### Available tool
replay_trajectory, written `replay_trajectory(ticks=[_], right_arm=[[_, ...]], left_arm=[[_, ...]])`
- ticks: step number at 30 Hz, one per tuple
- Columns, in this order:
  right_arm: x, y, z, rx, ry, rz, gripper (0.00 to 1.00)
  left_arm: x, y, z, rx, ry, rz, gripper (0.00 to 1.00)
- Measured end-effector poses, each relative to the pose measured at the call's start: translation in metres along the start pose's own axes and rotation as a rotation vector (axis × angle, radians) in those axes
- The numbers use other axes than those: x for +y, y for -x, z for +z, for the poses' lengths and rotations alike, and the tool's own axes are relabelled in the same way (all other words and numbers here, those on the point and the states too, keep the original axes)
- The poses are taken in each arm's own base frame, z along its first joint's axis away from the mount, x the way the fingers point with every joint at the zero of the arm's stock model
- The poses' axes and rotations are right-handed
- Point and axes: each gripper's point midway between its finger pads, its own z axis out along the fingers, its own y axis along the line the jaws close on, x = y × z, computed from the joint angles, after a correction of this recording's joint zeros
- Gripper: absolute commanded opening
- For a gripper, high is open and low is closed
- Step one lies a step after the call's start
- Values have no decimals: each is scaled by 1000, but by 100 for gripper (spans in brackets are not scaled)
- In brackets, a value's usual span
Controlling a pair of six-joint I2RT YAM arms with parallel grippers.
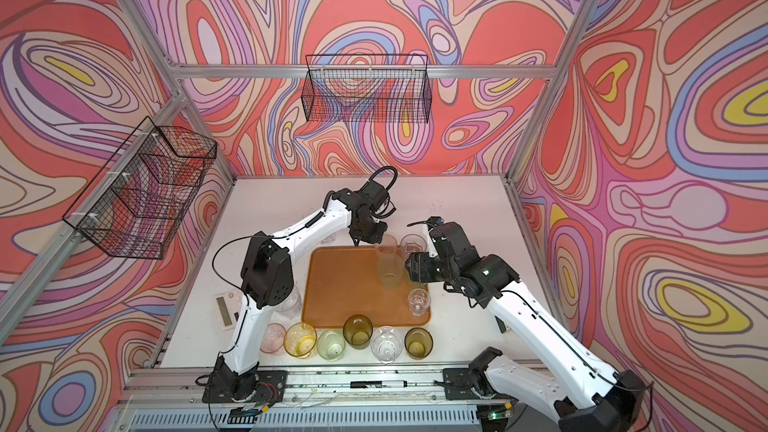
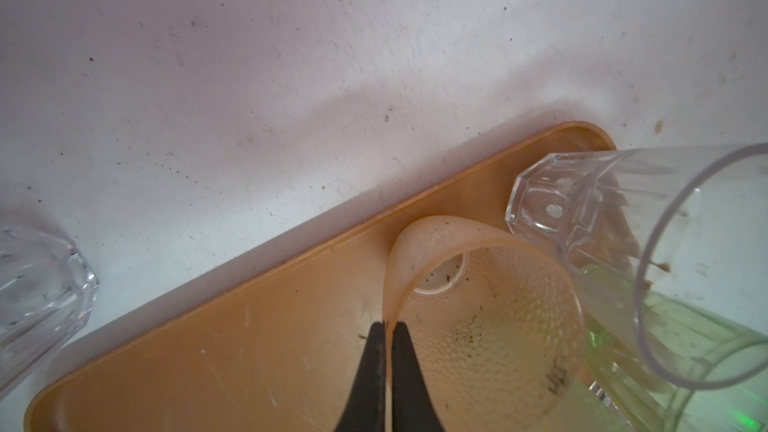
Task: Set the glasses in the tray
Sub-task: 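Lower the pink glass onto the tray beside the pale green glass, then open and raise left gripper while right gripper moves toward the near edge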
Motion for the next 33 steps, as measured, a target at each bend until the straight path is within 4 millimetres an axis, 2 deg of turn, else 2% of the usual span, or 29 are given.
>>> replay_trajectory(ticks=[9, 33], right_arm=[[0, 0, 0, 0, 0, 0, 75], [0, 0, 0, 1, -1, 0, 75]], left_arm=[[-1, 0, 0, 1, -2, 1, 6], [-8, 3, -4, -11, -22, 8, 26]])
